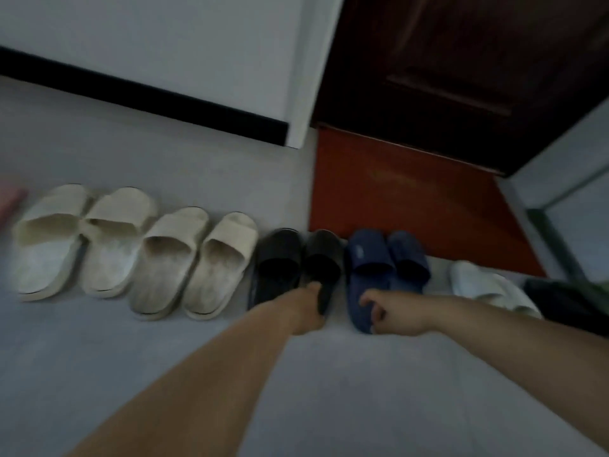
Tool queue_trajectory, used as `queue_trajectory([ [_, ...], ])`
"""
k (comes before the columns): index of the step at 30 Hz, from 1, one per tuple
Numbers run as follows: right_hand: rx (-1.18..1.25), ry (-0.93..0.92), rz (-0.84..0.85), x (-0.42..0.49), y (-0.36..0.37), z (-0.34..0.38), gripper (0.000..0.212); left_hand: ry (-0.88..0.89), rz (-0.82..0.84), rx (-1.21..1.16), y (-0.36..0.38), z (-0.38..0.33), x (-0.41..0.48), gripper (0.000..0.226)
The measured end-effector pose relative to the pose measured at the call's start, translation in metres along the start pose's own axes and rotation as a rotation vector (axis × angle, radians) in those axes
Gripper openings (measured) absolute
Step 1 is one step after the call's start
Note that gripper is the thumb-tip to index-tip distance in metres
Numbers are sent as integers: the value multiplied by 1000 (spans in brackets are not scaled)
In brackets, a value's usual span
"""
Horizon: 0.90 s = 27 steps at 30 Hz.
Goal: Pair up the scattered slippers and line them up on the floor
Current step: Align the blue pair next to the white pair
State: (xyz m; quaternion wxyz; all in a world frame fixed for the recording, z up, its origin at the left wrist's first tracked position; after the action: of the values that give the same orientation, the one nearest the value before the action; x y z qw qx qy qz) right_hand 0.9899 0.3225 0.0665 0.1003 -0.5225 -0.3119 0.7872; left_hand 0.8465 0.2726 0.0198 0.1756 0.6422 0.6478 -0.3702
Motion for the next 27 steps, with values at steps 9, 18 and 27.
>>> queue_trajectory([
  [9,112,65,3,-31,1,-153,53,289,7,525,57,-51,41,72],
  [18,803,571,-865,-32,-17,-384,37,439,-129,703,118,-125,90,79],
  [27,1218,529,-1105,10,-22,-451,17,85,-149,893,160,-175,177,94],
])
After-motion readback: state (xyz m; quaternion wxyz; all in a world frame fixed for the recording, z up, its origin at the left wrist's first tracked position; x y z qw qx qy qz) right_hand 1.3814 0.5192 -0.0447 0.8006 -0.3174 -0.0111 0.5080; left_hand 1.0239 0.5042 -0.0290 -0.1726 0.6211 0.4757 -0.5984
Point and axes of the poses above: each hand's wrist, its own x-axis towards the middle knuckle, its own y-axis out of the palm, z = x × y, the point moved 9 cm from there along x, towards the middle knuckle, and after that the axes turned 6 degrees about x, right-handed, at the moved point
